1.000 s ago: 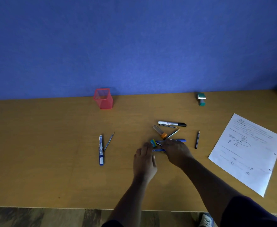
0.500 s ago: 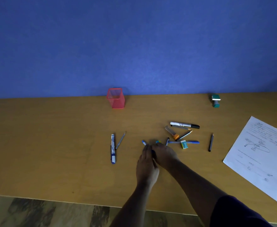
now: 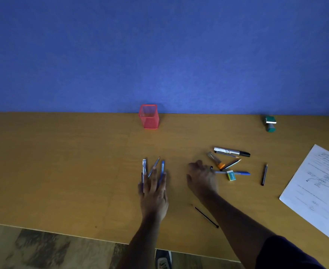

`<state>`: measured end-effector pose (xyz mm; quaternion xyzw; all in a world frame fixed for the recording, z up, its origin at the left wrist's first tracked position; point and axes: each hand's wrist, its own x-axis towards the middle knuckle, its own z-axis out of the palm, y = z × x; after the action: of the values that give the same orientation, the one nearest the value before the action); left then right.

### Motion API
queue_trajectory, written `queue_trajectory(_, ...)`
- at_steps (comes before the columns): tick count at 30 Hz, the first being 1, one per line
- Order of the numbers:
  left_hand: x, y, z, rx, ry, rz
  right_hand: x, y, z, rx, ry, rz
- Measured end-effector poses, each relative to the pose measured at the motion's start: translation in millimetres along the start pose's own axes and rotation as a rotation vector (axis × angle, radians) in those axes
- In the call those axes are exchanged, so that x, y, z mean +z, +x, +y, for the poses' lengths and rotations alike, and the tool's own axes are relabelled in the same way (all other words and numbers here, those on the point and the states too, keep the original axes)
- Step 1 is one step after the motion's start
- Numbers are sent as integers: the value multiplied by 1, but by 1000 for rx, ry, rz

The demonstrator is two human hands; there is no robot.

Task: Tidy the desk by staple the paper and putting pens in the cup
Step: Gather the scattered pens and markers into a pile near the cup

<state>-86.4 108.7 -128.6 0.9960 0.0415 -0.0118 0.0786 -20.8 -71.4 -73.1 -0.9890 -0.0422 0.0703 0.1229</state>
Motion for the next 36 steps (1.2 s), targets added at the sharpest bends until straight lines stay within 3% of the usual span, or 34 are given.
queue_trajectory(3,2,10,-19,-18,39,-52,2,-5,17,189,-99,36)
queue_trajectory(5,0,18,-25,-43,31,-106,6,-5,24,190,-85,46)
queue_trajectory(16,-14,35,-53,53,-7,-132,20,19,-18,-47,117,-111)
queue_trajectory(25,-15,33,-77,11,13,-101,32,43,-74,-230,172,-266)
queue_trajectory(30,-18,32,-75,17,-13,-67,28,48,-91,-455,189,-371)
queue_trajectory(34,-19,39,-65,35,-3,-104,15,47,-72,-433,205,-299)
queue_trajectory(36,-20,43,-57,2,12,-104,0,47,-51,-382,70,-370)
